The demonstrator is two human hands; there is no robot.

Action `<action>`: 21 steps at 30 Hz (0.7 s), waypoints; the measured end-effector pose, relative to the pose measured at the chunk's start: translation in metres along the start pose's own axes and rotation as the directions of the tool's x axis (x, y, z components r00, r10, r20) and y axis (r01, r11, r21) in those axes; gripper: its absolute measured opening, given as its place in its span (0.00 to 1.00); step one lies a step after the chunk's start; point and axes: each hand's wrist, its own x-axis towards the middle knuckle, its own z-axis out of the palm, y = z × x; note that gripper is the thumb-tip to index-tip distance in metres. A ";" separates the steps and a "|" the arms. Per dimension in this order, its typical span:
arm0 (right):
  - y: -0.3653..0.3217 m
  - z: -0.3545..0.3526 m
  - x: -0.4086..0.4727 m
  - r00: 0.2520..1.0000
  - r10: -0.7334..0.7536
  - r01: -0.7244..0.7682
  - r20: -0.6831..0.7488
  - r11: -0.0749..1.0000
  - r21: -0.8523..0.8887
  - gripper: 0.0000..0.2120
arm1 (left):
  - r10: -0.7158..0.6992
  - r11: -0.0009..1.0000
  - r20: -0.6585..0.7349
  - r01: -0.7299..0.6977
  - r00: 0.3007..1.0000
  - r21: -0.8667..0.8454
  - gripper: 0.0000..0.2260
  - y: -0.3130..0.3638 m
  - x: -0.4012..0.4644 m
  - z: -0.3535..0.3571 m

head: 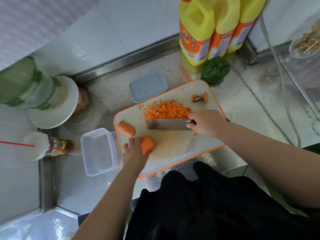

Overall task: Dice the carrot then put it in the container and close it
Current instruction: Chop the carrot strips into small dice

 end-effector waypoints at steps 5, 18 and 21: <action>0.002 -0.001 -0.018 0.994 0.017 -0.015 -0.112 1.000 0.014 0.15 | 0.175 0.983 0.024 -0.176 0.984 0.057 0.26 0.007 -0.009 0.013; 0.015 0.003 -0.039 0.886 -0.126 0.133 -0.446 0.991 -0.016 0.09 | -0.105 0.788 -0.704 -0.373 0.703 -0.490 0.14 0.031 0.015 -0.024; 0.012 0.009 -0.043 0.854 -0.123 0.139 -0.506 0.990 -0.007 0.13 | 0.205 0.832 -0.780 -0.525 0.591 -0.179 0.18 0.045 0.005 -0.032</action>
